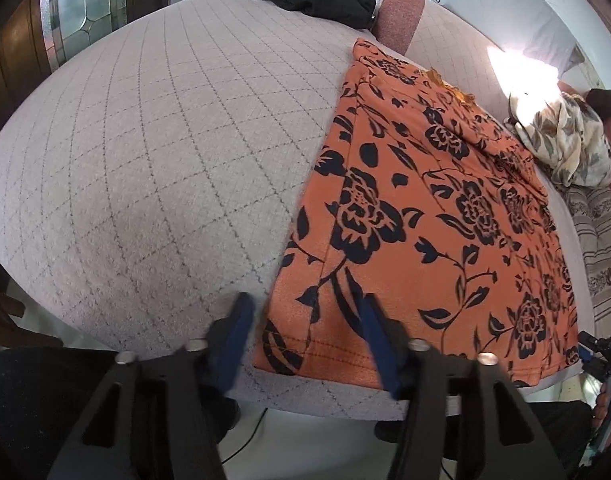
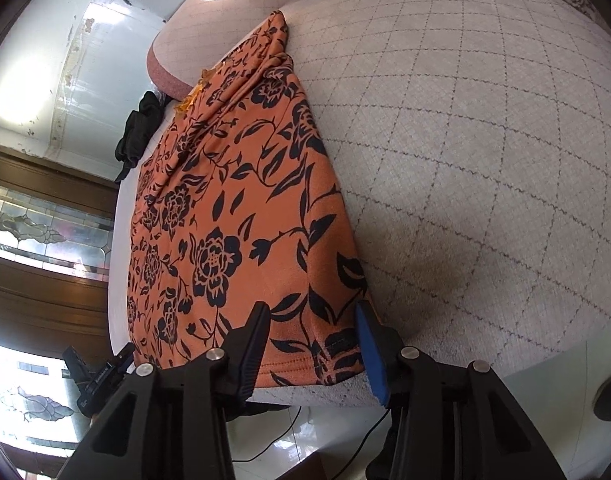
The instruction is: Fold small clothes
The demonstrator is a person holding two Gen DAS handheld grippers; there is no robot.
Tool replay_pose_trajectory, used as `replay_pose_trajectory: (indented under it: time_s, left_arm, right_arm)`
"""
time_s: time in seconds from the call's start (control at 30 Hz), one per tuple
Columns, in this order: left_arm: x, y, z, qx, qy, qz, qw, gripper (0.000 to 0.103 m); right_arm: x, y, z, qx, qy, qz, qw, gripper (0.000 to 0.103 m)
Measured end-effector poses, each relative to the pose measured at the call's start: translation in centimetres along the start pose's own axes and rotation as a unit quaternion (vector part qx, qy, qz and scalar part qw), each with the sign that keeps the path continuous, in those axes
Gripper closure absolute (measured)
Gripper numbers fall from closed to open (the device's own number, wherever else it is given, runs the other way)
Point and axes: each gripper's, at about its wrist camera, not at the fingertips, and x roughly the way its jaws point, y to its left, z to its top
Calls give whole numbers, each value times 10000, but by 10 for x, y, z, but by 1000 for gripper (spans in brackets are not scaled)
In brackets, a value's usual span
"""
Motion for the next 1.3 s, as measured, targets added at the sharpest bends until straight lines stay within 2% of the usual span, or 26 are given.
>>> replay_pose_trajectory:
  time_s: [0.03,0.1,0.27,0.37,0.5,0.57,0.6,0.73,0.77,0.83,0.87,0.93,0.97,1.0,1.03,1.1,1.17,1.27,1.3]
  left_arm:
    - [1,0,1,41,6,107,9999,73]
    - [1,4,2,-40,35,14,10000,79]
    - [-1,5,2,-88,71,-30,9999,79]
    - [-4,8,2,-215,158,-185,9995,68]
    - [-10,7,-2,-222,219,-234,9992,65]
    - [-12,5,-4,-143,193,-294,9993,52]
    - [-10,4,-5,-104,213,-273,9993,42]
    - [-2,3,-5,-122,303,-112,9994,42]
    - [-2,3,-5,-99,313,-115,9994,43]
    - [-1,0,-3,53,321,-5,9995,77]
    - [0,-1,-2,142,333,61,9993,79]
    - [1,-3,0,172,395,-58,9991,92]
    - [0,-3,1,188,407,-89,9990,92]
    - [0,-3,2,181,414,-129,9989,93]
    - [0,-3,3,170,421,-178,9988,94]
    - [-3,-2,6,113,414,-294,9986,94]
    - [-13,-1,13,47,298,-406,9987,94]
    - [-30,-3,23,107,-3,-469,9988,94]
    - [-28,-4,25,136,30,-503,9986,94]
  right_arm:
    - [1,0,0,-3,21,-54,10000,65]
    - [2,-2,1,7,64,-98,9999,69]
    - [3,-5,2,63,63,-87,9999,69]
    - [2,-7,2,128,74,-28,9999,69]
    - [-1,-6,0,88,83,-22,9999,69]
    - [-2,-6,-1,99,78,-1,9999,69]
    - [-2,-6,-2,98,107,28,9999,69]
    - [0,-8,-1,123,213,106,9996,65]
    - [0,-8,-1,104,232,120,9996,63]
    - [-1,-8,-1,111,252,271,9993,43]
    - [-1,-7,-1,94,273,299,9991,43]
    - [0,-4,-2,-17,308,200,9993,43]
    - [1,-3,-2,-53,313,172,9993,43]
    - [2,0,-2,-119,351,92,9993,52]
    - [4,1,-2,-159,407,-16,9990,76]
    - [9,0,-1,-155,534,-133,9984,95]
    - [6,-1,1,-177,482,-216,9984,97]
    - [-14,1,4,-154,154,-196,9996,97]
    - [-19,4,4,-342,75,-439,9984,96]
